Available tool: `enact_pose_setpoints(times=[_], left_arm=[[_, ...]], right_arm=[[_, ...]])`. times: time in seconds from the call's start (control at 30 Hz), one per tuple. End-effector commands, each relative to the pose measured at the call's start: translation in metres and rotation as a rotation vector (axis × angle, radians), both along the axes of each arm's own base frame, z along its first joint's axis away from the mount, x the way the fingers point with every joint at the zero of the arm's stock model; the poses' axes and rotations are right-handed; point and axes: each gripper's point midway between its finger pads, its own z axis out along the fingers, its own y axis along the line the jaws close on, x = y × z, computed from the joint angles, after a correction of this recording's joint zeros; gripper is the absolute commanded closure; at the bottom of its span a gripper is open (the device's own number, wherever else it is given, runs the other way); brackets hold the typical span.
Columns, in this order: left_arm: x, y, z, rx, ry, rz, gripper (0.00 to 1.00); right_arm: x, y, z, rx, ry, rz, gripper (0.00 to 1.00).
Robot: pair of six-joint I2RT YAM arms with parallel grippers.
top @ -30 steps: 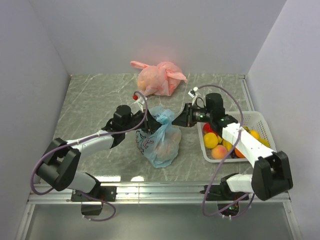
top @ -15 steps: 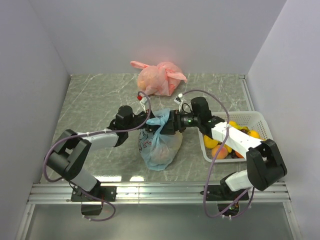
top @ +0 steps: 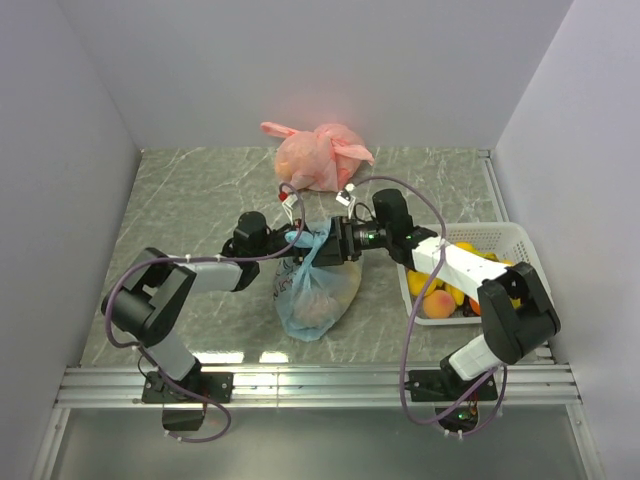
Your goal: Place the fake fruits into the plastic bag and tie a complex knot
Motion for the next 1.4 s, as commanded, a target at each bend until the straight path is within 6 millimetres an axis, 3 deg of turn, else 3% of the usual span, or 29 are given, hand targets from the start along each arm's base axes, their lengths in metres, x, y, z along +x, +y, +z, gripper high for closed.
enact_pose_setpoints(times=[0.0, 0.17, 0.33, 0.43, 0.53, 0.63, 0.73, 1.0, 1.07, 1.23, 1.37], left_arm=[[-0.013, -0.009, 0.031, -0.096, -0.107, -0.104, 1.00], [-0.020, -0.016, 0.054, -0.217, -0.147, -0.181, 1.00], [-0.015, -0.015, 0.048, -0.177, -0.164, -0.135, 1.00], [-0.005, -0.009, 0.046, -0.157, -0.166, -0.070, 1.00], [0.008, -0.001, 0.048, -0.148, -0.158, -0.016, 1.00], [0.009, 0.000, 0.049, -0.148, -0.166, -0.025, 1.00], [0.009, 0.000, 0.046, -0.141, -0.164, -0.034, 1.00], [0.008, 0.000, 0.046, -0.145, -0.166, -0.042, 1.00], [0.007, 0.000, 0.045, -0.147, -0.168, -0.045, 1.00], [0.006, -0.001, 0.046, -0.156, -0.164, -0.050, 1.00], [0.005, -0.003, 0.049, -0.159, -0.175, -0.055, 1.00]], right_arm=[[-0.004, 0.018, 0.044, 0.120, -0.108, 0.068, 0.16], [-0.010, 0.025, 0.043, 0.148, -0.093, 0.124, 0.18], [-0.004, 0.032, 0.050, 0.158, -0.099, 0.172, 0.19], [-0.009, 0.029, 0.045, 0.127, -0.074, 0.195, 0.17], [-0.018, 0.017, 0.039, 0.093, -0.062, 0.195, 0.12], [-0.017, -0.001, 0.038, 0.046, -0.087, 0.184, 0.06], [-0.024, -0.017, 0.033, -0.015, -0.030, 0.210, 0.05], [-0.022, -0.048, 0.051, -0.029, -0.044, 0.191, 0.05], [-0.019, -0.057, 0.051, -0.021, -0.023, 0.165, 0.12], [0.004, -0.058, 0.050, -0.007, -0.054, 0.059, 0.46], [0.021, -0.050, 0.043, -0.019, -0.059, 0.012, 0.50]])
